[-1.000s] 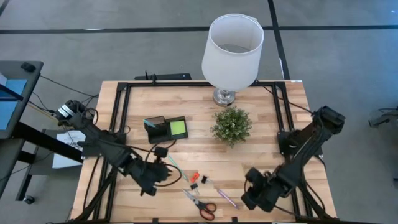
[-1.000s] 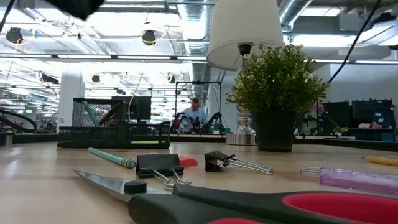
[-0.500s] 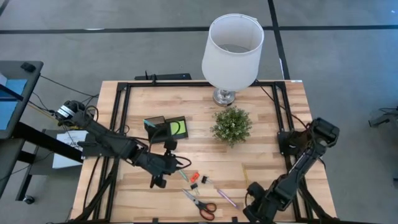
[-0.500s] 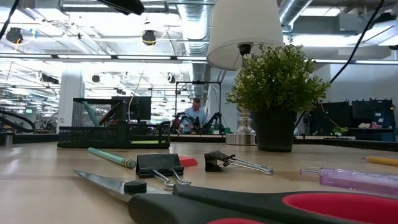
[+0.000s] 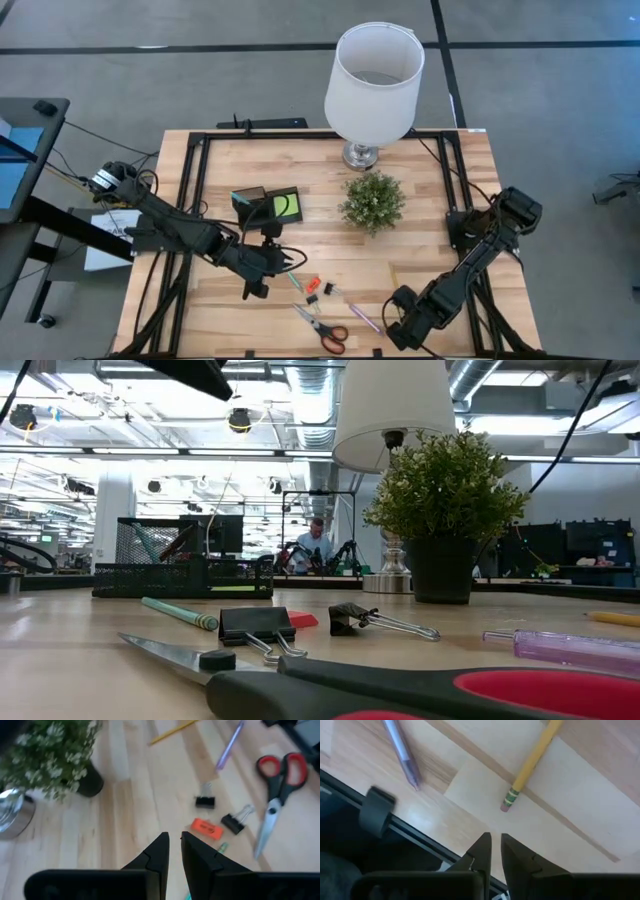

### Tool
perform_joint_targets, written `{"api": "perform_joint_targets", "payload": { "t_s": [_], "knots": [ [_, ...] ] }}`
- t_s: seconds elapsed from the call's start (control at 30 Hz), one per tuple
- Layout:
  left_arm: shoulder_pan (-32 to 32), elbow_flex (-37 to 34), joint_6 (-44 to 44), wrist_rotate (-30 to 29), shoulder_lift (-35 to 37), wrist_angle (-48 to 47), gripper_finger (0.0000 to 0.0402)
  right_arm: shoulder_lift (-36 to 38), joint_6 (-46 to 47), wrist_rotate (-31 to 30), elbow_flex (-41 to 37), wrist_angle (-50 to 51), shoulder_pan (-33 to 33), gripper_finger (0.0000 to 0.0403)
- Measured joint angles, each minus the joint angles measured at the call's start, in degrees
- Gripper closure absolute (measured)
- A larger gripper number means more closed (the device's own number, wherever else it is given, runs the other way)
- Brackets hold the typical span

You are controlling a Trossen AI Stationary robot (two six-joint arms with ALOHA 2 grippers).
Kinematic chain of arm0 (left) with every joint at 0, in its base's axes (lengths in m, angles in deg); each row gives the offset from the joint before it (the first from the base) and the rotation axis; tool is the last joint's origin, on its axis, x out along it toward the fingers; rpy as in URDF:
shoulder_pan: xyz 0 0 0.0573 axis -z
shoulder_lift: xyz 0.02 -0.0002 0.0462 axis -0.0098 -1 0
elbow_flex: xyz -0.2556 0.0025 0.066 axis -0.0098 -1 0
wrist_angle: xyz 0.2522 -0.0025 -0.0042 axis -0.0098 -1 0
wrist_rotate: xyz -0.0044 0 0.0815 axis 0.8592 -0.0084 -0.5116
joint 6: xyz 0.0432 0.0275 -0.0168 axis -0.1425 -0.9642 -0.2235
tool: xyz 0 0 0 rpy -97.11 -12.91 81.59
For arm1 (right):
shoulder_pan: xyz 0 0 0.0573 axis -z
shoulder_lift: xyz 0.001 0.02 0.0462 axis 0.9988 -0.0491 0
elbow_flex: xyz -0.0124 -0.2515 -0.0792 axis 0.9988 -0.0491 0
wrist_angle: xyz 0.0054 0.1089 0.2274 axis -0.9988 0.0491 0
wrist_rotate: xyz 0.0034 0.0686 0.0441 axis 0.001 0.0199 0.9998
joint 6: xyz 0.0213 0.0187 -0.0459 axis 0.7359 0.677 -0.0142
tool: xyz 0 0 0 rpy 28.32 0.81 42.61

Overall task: Pick and place office supplies into organizer
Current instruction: Put the yellow pencil into the black desk organizer

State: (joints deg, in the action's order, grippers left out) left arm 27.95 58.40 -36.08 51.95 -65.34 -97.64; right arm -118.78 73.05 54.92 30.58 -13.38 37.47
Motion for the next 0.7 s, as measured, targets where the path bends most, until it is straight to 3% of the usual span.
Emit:
{"api": "perform_joint_targets", "payload": {
  "t_s": [0.43,0.7],
  "knots": [
    [-0.3,0.0,-3.8,-1.6,0.0,-6.8,0.0357,0.0,-2.0,0.0,0.0,0.2,0.4,0.0375],
    [-0.3,0.0,1.3,-1.4,0.0,-6.9,0.0357,0.0,-2.3,0.0,0.0,0.4,0.3,0.0378]
  ]
}}
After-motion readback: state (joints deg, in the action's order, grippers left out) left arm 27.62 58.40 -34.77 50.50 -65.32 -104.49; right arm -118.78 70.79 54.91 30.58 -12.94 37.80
